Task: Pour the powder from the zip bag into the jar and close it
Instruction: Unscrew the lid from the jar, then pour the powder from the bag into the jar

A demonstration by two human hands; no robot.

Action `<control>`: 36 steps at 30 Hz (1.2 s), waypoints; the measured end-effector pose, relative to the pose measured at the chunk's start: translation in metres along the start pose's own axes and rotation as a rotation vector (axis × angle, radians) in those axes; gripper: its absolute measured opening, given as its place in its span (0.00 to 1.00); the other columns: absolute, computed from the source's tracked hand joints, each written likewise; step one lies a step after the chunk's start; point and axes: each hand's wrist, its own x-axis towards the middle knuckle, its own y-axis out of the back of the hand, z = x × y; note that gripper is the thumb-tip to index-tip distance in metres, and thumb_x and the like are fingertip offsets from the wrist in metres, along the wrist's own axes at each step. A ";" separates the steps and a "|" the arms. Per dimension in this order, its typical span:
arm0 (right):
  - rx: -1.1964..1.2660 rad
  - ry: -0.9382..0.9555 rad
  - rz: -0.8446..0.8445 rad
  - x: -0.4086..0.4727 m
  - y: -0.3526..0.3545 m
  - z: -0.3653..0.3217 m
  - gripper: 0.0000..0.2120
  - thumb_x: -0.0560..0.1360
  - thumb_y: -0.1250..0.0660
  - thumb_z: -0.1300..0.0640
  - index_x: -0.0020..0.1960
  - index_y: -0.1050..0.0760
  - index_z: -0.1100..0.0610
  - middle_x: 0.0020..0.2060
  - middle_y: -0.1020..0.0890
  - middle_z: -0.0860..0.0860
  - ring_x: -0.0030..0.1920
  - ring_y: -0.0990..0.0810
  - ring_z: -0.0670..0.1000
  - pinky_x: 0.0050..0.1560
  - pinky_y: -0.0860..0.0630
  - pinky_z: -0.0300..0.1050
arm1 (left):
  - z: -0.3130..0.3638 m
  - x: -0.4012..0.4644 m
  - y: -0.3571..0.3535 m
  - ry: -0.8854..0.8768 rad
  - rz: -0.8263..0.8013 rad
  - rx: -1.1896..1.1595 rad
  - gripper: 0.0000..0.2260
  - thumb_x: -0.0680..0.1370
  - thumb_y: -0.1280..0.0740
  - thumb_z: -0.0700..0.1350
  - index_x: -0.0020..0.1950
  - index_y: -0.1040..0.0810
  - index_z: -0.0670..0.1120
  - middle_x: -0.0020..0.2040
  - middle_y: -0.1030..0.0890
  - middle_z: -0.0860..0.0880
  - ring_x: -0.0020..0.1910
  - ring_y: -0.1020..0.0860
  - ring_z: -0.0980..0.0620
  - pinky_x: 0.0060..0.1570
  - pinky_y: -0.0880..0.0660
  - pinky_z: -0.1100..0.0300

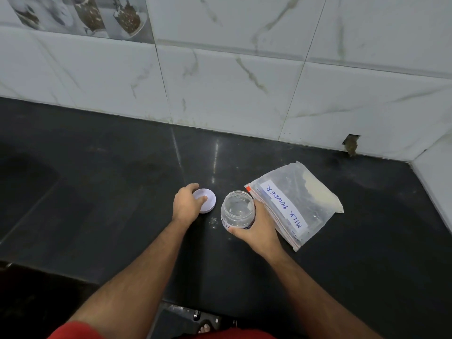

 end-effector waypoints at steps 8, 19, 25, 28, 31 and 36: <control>-0.344 -0.055 -0.044 0.001 0.023 0.018 0.46 0.66 0.20 0.43 0.78 0.39 0.46 0.74 0.30 0.46 0.73 0.31 0.50 0.74 0.32 0.52 | 0.030 -0.018 0.006 -0.184 0.178 -0.182 0.12 0.77 0.30 0.44 0.60 0.19 0.44 0.58 0.17 0.48 0.57 0.19 0.52 0.60 0.25 0.57; -0.761 -0.118 0.041 0.030 0.077 0.025 0.14 0.80 0.35 0.52 0.65 0.23 0.52 0.57 0.17 0.52 0.54 0.18 0.55 0.51 0.21 0.48 | 0.119 -0.051 -0.016 -0.351 0.141 -0.319 0.07 0.77 0.32 0.49 0.54 0.18 0.51 0.43 0.18 0.60 0.43 0.20 0.65 0.43 0.27 0.73; -0.584 -0.087 0.244 0.052 0.141 0.006 0.11 0.79 0.36 0.56 0.53 0.16 0.56 0.48 0.13 0.55 0.41 0.21 0.53 0.42 0.31 0.41 | 0.154 -0.075 -0.047 -0.384 0.062 -0.315 0.04 0.76 0.31 0.51 0.41 0.22 0.59 0.37 0.18 0.60 0.37 0.19 0.60 0.39 0.21 0.63; -0.485 -0.045 0.282 0.059 0.172 -0.002 0.11 0.78 0.35 0.57 0.51 0.14 0.57 0.45 0.13 0.53 0.39 0.20 0.50 0.40 0.28 0.41 | 0.179 -0.080 -0.067 -0.316 0.031 -0.258 0.07 0.73 0.29 0.57 0.44 0.25 0.57 0.33 0.21 0.56 0.34 0.23 0.62 0.33 0.32 0.70; -0.440 0.009 0.295 0.062 0.193 -0.007 0.10 0.77 0.35 0.57 0.46 0.14 0.56 0.41 0.13 0.50 0.38 0.20 0.47 0.35 0.30 0.38 | 0.207 -0.080 -0.083 -0.242 -0.037 -0.229 0.20 0.71 0.29 0.62 0.55 0.27 0.51 0.41 0.21 0.57 0.40 0.23 0.58 0.33 0.35 0.66; -0.437 0.090 0.351 0.069 0.228 -0.018 0.09 0.74 0.35 0.60 0.43 0.15 0.57 0.39 0.13 0.51 0.41 0.18 0.53 0.42 0.25 0.44 | 0.245 -0.072 -0.093 -0.215 -0.020 -0.145 0.13 0.73 0.30 0.51 0.54 0.25 0.48 0.48 0.18 0.51 0.48 0.20 0.47 0.42 0.29 0.58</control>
